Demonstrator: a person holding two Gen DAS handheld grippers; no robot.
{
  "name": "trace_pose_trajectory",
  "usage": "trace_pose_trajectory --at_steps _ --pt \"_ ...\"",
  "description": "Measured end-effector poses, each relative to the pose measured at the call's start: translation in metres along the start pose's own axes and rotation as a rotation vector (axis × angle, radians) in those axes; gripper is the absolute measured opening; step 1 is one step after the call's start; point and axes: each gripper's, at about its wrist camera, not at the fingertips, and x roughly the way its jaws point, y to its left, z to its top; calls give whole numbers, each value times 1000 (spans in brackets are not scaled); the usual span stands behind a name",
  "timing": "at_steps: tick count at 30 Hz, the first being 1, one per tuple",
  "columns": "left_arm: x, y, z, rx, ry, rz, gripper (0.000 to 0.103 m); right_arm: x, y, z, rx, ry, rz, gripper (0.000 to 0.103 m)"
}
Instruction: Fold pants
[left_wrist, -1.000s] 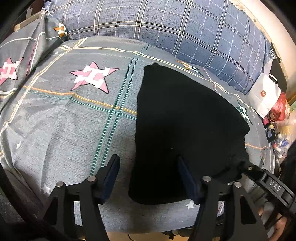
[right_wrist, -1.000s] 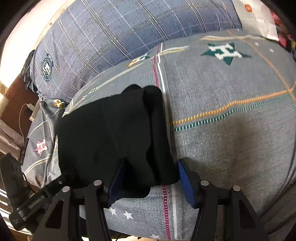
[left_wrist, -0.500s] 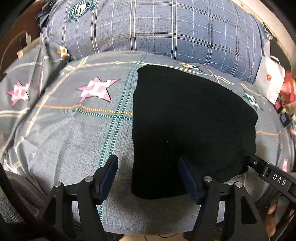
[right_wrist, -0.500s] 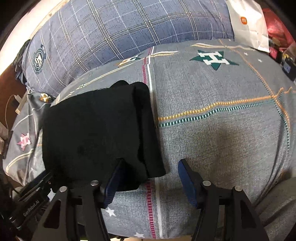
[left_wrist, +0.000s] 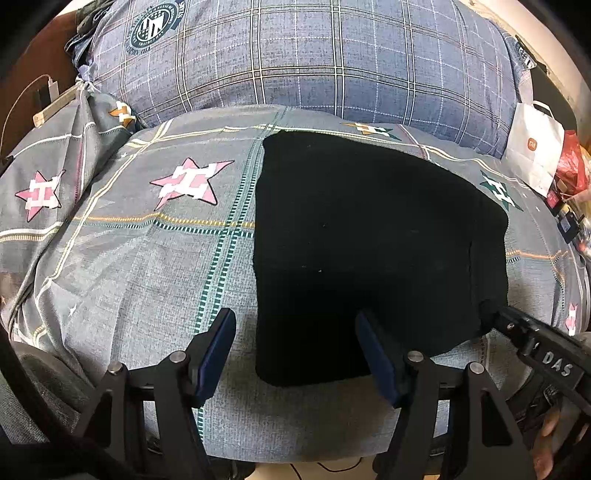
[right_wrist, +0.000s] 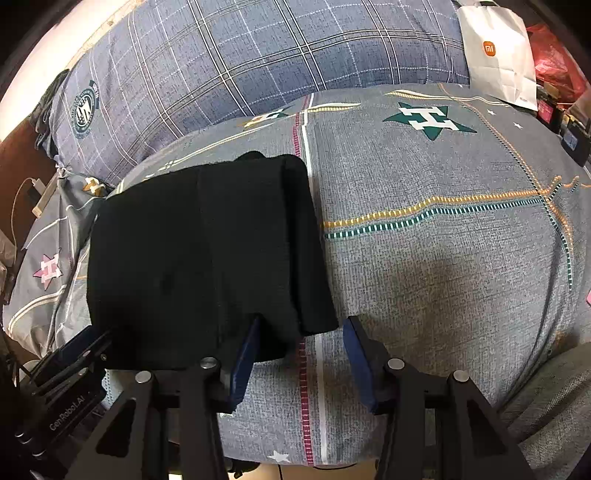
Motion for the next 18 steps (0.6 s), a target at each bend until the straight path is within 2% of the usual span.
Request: trace_pose_trajectory --at_steps 8,11,14,18 --pt "-11 6 3 -21 -50 -8 68 -21 -16 3 85 -76 113 50" --pt "-15 8 6 -25 -74 5 68 -30 -16 3 92 -112 158 61" --pt "-16 9 7 -21 -77 6 69 -36 -4 6 50 -152 161 71" --pt "-21 14 20 -26 -68 -26 69 -42 11 21 -12 -134 196 72"
